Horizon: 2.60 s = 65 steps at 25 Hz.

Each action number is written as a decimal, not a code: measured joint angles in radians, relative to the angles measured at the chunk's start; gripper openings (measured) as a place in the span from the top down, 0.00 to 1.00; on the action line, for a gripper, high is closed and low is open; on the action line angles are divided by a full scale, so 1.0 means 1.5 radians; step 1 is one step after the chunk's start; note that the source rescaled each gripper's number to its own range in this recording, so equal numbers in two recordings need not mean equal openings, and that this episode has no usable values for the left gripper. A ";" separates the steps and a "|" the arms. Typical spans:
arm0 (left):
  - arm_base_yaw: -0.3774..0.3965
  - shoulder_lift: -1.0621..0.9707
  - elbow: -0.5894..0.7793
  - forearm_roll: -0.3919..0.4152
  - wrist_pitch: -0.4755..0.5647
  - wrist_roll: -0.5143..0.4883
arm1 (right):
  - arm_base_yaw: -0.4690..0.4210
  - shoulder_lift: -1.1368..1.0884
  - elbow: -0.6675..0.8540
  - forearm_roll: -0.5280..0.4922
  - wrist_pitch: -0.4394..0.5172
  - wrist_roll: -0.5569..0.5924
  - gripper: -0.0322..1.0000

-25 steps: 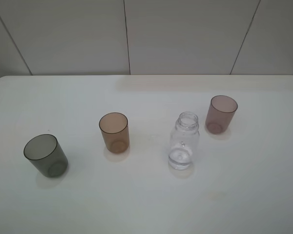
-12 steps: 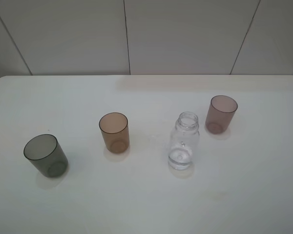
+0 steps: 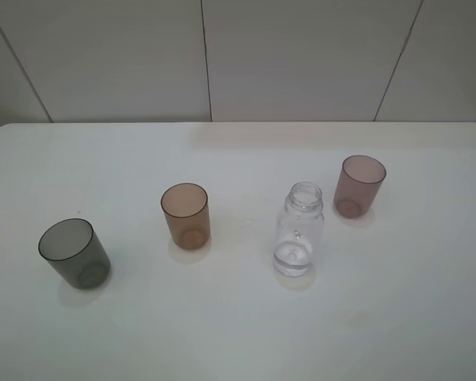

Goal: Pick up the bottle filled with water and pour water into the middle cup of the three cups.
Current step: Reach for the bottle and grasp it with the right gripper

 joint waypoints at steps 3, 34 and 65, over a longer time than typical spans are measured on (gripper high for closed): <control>0.000 0.000 0.000 0.000 0.000 0.000 | 0.000 0.000 0.000 0.000 0.000 0.000 0.00; 0.000 0.000 0.000 0.000 0.000 0.000 | 0.000 0.347 -0.142 0.004 -0.090 0.000 0.00; 0.000 0.000 0.000 0.000 0.000 0.000 | 0.476 0.590 0.306 0.136 -0.931 -0.030 0.00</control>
